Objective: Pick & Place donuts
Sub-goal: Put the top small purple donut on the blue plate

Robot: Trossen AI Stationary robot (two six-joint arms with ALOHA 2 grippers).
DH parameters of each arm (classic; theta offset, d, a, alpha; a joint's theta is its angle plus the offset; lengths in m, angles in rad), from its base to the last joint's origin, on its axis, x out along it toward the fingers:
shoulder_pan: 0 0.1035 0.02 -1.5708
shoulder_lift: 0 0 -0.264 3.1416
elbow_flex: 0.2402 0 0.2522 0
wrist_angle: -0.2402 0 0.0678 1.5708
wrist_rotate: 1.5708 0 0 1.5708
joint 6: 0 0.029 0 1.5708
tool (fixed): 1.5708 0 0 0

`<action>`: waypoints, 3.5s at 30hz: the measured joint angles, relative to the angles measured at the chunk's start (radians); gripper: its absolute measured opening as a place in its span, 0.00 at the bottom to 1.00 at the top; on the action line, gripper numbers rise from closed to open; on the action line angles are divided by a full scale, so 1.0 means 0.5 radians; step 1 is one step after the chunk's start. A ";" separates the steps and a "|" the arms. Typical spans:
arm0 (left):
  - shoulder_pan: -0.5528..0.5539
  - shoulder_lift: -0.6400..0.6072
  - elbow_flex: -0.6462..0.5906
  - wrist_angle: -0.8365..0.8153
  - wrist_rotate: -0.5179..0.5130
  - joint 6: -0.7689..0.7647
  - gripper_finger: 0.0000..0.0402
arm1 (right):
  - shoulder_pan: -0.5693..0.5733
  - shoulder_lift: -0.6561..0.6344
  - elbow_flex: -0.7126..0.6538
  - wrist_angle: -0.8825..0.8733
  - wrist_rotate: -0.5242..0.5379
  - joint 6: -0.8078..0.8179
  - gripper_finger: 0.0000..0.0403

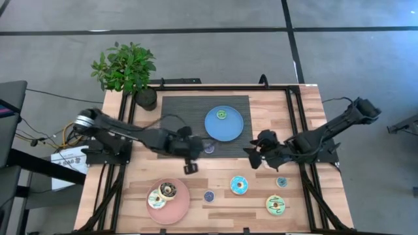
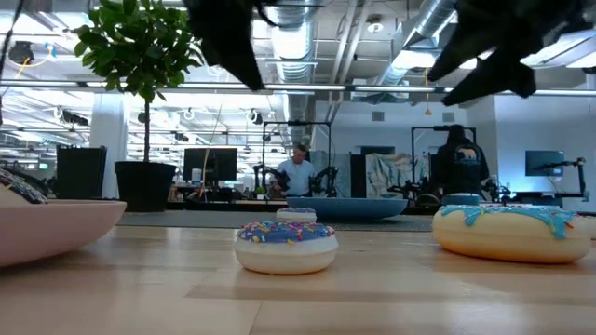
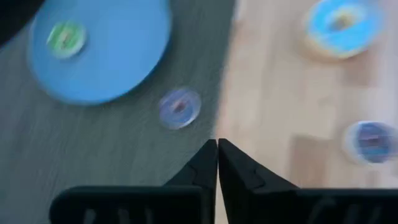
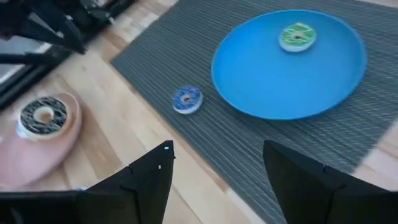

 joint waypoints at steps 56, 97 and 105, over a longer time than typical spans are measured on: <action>-0.008 -2.291 -1.642 0.421 0.306 0.069 0.00 | -0.649 2.159 1.941 -0.757 -0.672 0.785 0.84; -0.008 -2.291 -1.641 0.422 0.302 0.066 0.00 | -0.786 2.160 1.939 -0.683 -0.955 0.485 0.77; -0.008 -2.291 -1.641 0.421 0.308 0.065 0.00 | -0.770 2.161 1.939 -0.686 -0.981 0.533 0.77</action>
